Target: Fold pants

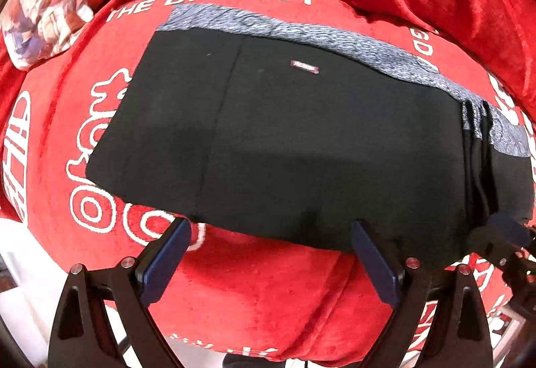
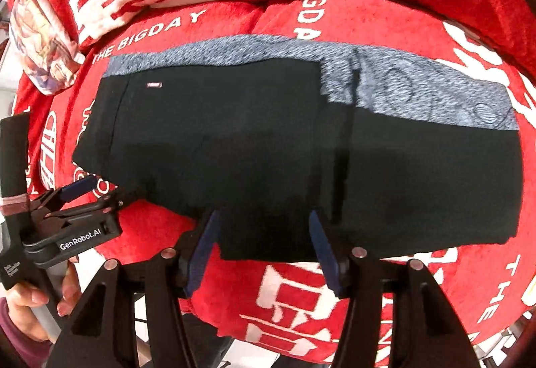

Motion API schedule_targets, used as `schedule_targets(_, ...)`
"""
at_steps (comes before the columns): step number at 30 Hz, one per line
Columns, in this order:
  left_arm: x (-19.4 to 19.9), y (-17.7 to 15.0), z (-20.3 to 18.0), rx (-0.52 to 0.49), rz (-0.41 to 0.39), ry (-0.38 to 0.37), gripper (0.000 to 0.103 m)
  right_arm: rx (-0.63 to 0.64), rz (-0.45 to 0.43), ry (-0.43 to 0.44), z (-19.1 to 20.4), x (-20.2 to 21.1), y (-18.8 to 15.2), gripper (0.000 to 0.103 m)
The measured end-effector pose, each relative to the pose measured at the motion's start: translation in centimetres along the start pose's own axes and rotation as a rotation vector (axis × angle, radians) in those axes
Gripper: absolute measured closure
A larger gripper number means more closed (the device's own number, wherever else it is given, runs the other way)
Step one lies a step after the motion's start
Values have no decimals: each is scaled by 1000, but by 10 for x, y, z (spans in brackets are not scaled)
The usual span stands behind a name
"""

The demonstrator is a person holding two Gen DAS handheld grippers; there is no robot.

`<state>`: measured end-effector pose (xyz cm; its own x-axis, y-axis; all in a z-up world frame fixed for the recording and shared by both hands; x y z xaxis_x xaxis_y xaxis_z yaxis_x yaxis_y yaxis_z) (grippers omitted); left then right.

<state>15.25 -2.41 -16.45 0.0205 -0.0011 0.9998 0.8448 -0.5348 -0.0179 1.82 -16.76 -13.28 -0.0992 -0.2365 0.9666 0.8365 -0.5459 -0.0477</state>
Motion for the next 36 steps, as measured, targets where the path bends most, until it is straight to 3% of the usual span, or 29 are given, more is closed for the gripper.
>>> schedule_targets(7,7,0,20,34,3,-7,6,8,51,-19,14,-23,-9,42)
schedule_targets(15,5,-9,47,117,20,-92,6,13,71,-46,16,-34,-16,40)
schedule_targets(24,3,-10,77,267,15,-285,6,14,70,-52,18,-38,-16,38)
schedule_targets(31,4,1,93,374,-36,-501,7,17,72,-45,19,-40,-16,38)
schedule_targets(36,2,11,96,406,-68,-565,6,18,73,-38,16,-40,-16,38)
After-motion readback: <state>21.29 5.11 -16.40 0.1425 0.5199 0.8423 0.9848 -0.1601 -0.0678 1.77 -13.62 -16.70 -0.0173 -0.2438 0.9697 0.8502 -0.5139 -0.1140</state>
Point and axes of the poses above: each gripper's, at about its wrist camera, not at the fingertips, and x roughly against the way its jaws point, z to its left, y to its top, the point moved 9 cm from there along -x, roughly the way its jaws point, and after that the axes turned 4 degrees about z, right-handed, at the moved point
